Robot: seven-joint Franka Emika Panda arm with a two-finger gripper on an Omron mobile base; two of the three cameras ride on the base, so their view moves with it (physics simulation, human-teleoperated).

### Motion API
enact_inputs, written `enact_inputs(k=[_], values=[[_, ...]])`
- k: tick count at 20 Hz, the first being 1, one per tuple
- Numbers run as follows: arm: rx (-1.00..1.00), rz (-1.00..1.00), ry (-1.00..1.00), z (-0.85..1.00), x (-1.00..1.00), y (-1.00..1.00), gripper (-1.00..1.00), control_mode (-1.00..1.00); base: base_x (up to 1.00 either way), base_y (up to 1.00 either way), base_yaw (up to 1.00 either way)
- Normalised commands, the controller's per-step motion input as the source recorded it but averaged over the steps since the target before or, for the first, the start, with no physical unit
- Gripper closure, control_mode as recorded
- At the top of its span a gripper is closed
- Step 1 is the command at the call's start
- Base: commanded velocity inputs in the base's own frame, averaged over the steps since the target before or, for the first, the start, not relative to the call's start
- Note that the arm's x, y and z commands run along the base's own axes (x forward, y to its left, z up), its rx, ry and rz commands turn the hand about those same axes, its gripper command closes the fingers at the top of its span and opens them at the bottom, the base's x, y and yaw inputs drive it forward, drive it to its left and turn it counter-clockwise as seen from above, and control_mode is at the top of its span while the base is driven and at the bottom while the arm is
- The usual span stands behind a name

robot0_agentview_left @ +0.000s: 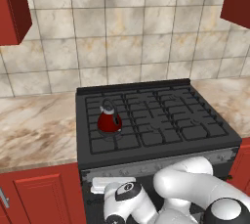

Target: Turn on the front left burner of the stove.

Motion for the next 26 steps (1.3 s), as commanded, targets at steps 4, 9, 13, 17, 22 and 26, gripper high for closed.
enact_inputs(k=[4, 9, 13, 17, 22, 26], values=[[0.00, 0.01, 0.00, -0.43, 0.30, 0.00, -1.00, -1.00, 0.00, 0.00, 0.00], [0.00, 0.01, 0.00, -0.46, 0.10, 0.04, -1.00, -1.00, 0.00, 0.00, 0.00], [0.00, 0.04, 0.00, -0.44, 0.00, 0.17, -1.00, -1.00, 0.00, 0.00, 0.00], [0.00, 0.03, 0.00, -0.41, 0.00, 0.09, -1.00, -1.00, 0.00, 0.00, 0.00], [0.00, 0.04, 0.04, -0.50, 0.01, 0.03, -1.00, -1.00, 0.00, 0.00, 0.00], [0.00, 0.06, 0.08, -0.67, 0.00, 0.10, 1.00, -1.00, 0.00, 0.00, 0.00]])
